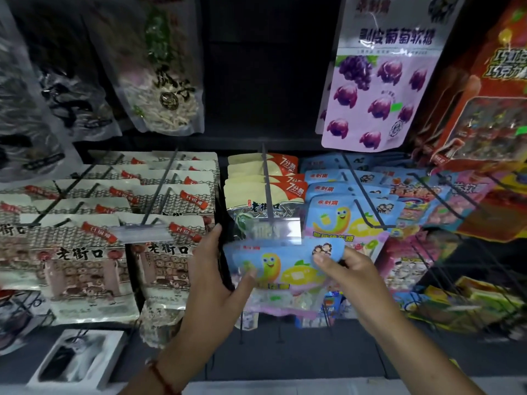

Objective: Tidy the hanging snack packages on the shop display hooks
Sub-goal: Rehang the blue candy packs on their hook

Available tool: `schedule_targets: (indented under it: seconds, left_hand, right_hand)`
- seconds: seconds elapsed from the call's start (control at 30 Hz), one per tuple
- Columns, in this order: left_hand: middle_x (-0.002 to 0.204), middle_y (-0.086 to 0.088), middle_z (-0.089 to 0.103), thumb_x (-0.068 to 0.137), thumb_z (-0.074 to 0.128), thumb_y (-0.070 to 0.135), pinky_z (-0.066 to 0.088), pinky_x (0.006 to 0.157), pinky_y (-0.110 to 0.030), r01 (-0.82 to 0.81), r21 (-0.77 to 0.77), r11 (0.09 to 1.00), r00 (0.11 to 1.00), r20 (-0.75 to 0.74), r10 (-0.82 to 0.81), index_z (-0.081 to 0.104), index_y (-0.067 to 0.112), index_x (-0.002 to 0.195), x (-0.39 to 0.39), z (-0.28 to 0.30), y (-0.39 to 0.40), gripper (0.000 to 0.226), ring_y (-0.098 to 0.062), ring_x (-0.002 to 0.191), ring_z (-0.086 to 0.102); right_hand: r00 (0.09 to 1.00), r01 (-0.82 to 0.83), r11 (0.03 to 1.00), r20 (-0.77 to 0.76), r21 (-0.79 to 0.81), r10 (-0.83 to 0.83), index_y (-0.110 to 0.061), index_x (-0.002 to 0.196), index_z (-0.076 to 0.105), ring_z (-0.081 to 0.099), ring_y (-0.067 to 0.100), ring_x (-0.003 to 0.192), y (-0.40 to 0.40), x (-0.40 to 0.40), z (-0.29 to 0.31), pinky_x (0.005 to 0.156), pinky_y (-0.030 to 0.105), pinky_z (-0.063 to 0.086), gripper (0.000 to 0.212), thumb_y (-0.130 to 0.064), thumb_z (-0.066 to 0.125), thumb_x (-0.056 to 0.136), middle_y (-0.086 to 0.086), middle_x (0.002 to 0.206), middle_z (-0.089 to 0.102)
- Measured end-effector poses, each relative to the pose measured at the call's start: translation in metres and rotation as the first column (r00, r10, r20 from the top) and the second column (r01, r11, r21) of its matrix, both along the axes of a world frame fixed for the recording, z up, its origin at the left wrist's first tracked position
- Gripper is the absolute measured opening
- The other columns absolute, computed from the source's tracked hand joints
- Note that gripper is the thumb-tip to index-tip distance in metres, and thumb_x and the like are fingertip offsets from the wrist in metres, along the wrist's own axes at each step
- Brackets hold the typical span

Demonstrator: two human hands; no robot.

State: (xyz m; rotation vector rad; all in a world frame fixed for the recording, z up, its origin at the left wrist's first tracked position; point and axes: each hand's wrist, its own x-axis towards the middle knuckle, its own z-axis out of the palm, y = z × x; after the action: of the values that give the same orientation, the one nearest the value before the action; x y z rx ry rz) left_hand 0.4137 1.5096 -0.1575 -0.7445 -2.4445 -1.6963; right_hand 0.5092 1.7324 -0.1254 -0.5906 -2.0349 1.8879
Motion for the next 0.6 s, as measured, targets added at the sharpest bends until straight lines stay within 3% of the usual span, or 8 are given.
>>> schedule_targets:
  seconds: [0.07,0.17,0.27,0.33,0.47,0.53,0.6]
  left_hand:
    - [0.131,0.033,0.052,0.086,0.069,0.053,0.049,0.103,-0.045,0.095,0.03,0.995,0.987,0.124,-0.098,0.023,0.066,0.14,0.006,0.007,0.002,0.072,-0.014,0.13,0.054]
    - [0.108,0.025,0.065,0.087,0.072,0.034,0.06,0.07,-0.025,0.168,0.111,0.979,0.942,0.274,-0.193,0.047,0.048,0.127,0.012,0.013,0.015,0.049,-0.005,0.093,0.071]
    - [0.098,0.02,0.068,0.089,0.073,0.025,0.059,0.067,-0.029,0.155,0.132,0.979,0.935,0.3,-0.188,0.06,0.037,0.106,0.015,0.009,0.028,0.025,-0.009,0.088,0.071]
    - [0.091,0.011,0.071,0.089,0.074,0.03,0.058,0.067,-0.031,0.178,0.108,0.978,0.919,0.336,-0.204,0.066,0.034,0.092,0.017,0.003,0.035,0.009,-0.011,0.08,0.071]
    - [0.065,-0.01,0.054,0.089,0.069,0.041,0.039,0.055,-0.022,0.271,0.03,0.962,0.916,0.299,-0.267,0.06,0.016,0.072,0.027,-0.005,0.051,0.032,-0.012,0.059,0.05]
    - [0.058,-0.002,0.049,0.09,0.069,0.04,0.037,0.053,-0.018,0.282,0.03,0.959,0.908,0.316,-0.277,0.059,0.015,0.067,0.029,-0.006,0.061,0.036,-0.009,0.056,0.047]
    - [0.057,0.008,0.052,0.094,0.068,0.031,0.036,0.054,-0.018,0.288,-0.029,0.957,0.91,0.321,-0.264,0.062,0.027,0.064,0.03,-0.006,0.072,0.032,-0.005,0.054,0.048]
  right_hand:
    - [1.0,0.021,0.999,-0.002,-0.039,-0.021,-0.014,0.096,0.076,0.073,0.014,0.087,0.003,0.011,0.001,0.075,0.027,0.058,0.011,-0.017,0.069,0.089,0.001,0.094,0.078]
    - [0.999,0.045,0.996,-0.002,-0.079,-0.046,-0.012,0.098,0.077,0.072,0.028,0.096,0.011,0.023,-0.002,0.088,0.045,0.057,0.024,-0.026,0.07,0.08,0.009,0.1,0.077]
    - [0.999,0.046,0.994,0.019,-0.102,-0.044,-0.013,0.099,0.077,0.073,0.026,0.096,0.018,0.03,-0.007,0.088,0.042,0.059,0.026,-0.026,0.071,0.078,0.006,0.1,0.078]
    - [0.998,0.057,0.992,0.03,-0.11,-0.054,-0.012,0.1,0.076,0.074,0.022,0.095,0.023,0.035,-0.012,0.086,0.038,0.058,0.019,-0.02,0.07,0.085,0.004,0.099,0.078]
    - [0.992,0.117,0.988,0.066,-0.104,-0.11,-0.011,0.099,0.076,0.074,0.019,0.092,0.036,0.045,-0.023,0.079,0.032,0.056,0.013,-0.017,0.069,0.09,0.003,0.096,0.078]
    - [0.989,0.134,0.985,0.073,-0.106,-0.127,-0.011,0.1,0.076,0.074,0.021,0.093,0.043,0.051,-0.028,0.08,0.035,0.057,0.014,-0.018,0.069,0.09,0.005,0.097,0.078]
    - [0.988,0.144,0.982,0.083,-0.123,-0.134,-0.009,0.103,0.075,0.074,0.026,0.091,0.05,0.055,-0.031,0.076,0.038,0.06,0.016,-0.016,0.069,0.09,0.007,0.099,0.077]
